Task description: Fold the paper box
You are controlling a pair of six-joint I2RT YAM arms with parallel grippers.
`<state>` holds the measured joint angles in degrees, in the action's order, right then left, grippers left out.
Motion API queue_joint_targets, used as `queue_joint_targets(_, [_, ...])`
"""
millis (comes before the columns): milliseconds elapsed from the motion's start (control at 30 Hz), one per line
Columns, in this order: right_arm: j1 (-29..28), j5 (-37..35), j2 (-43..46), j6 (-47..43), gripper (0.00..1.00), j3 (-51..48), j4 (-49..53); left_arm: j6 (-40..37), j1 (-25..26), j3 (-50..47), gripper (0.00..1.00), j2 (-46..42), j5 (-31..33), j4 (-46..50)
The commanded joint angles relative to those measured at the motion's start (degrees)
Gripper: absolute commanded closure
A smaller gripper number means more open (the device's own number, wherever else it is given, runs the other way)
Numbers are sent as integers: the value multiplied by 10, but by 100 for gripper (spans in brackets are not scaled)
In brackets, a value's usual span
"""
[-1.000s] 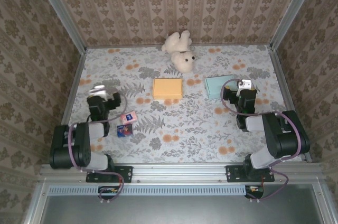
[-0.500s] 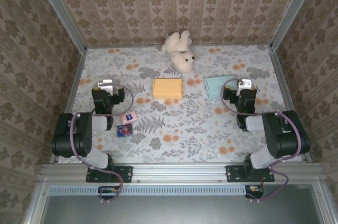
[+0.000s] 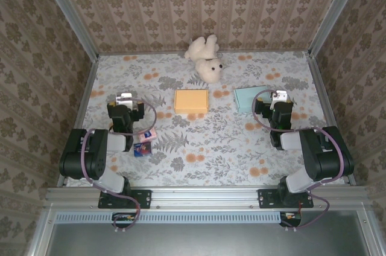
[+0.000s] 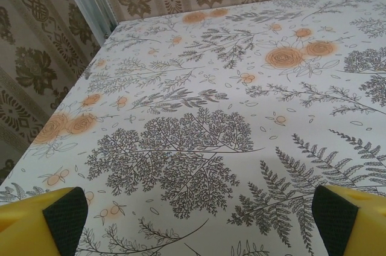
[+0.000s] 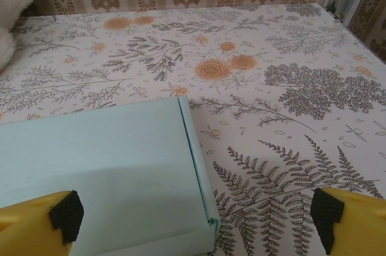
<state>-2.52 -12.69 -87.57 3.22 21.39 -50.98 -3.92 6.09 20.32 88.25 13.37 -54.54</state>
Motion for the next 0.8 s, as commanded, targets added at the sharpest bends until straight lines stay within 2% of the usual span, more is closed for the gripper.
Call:
queue_joint_targets(0, [-1,2,-1,-1,0,10,0,-7,1,-4,0,3,8,-18])
queue_joint_targets(133, [-1,2,-1,-1,0,10,0,-6,-1,-1,0,2,3,-14])
queue_joint_targets(267, [-1,2,-1,-1,0,10,1,6,-30,23,0,-1,-65,41])
queue_joint_targets(767, [-1,2,-1,-1,0,10,0,11,-42,28,0,-2,-95,52])
